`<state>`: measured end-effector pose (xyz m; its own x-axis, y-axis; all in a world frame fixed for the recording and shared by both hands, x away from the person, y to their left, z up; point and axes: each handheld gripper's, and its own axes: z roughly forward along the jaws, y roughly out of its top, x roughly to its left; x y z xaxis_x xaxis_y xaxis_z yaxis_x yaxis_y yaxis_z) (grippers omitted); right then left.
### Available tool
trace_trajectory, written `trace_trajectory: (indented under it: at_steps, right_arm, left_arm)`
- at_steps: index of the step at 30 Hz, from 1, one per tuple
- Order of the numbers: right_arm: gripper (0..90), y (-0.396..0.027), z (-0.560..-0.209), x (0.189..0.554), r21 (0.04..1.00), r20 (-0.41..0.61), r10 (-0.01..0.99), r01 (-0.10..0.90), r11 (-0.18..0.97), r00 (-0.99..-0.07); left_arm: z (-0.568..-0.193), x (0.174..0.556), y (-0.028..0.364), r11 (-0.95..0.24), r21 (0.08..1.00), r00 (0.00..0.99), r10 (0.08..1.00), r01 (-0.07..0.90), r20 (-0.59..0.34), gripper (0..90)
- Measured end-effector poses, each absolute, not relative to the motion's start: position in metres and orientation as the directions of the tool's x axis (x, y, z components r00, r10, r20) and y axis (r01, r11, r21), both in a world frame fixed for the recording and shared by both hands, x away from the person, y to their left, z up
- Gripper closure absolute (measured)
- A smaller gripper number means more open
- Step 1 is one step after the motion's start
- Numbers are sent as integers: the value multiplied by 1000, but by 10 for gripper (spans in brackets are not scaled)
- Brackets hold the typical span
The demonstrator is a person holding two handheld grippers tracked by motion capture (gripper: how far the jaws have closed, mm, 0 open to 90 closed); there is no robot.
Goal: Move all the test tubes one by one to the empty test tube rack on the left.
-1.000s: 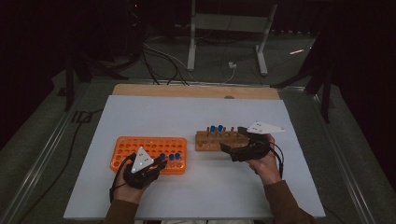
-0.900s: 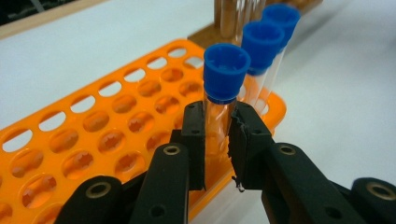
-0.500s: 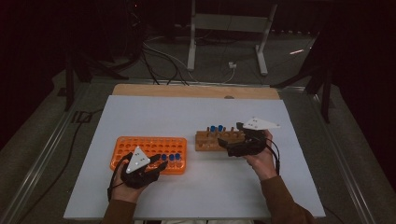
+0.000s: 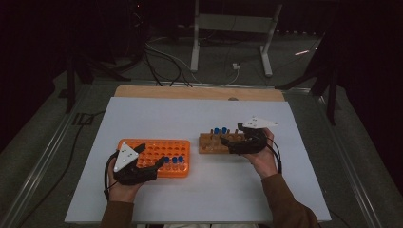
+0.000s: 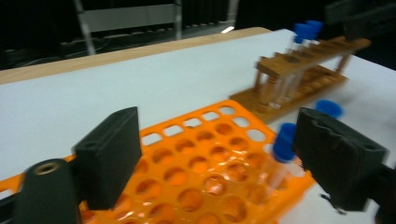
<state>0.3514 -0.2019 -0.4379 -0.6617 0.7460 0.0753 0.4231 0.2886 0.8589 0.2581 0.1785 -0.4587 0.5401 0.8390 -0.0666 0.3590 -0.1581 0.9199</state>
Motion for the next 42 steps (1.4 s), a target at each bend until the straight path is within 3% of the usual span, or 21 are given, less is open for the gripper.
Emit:
trace_trajectory:
  at_steps: [5,8,13,23,42]
  right_arm:
    - [425,-200,-445,355,854,54,728,409,322,-684]
    - [543,-199,-447,358,854,49,727,406,324,-685]
    - [638,-195,-454,362,845,54,713,413,341,-699]
    - [763,-189,-460,365,843,42,706,405,355,-707]
    - [768,-199,-440,359,867,72,715,398,300,-695]
  left_arm:
    - [-459,260,182,-138,919,504,861,369,-73,62]
    - [-460,261,183,-126,919,495,865,374,-83,22]
    - [-461,261,184,-122,917,489,868,379,-86,22]
    - [-462,262,185,-114,916,485,870,384,-95,21]
    - [-455,263,181,-131,915,512,854,382,-92,20]
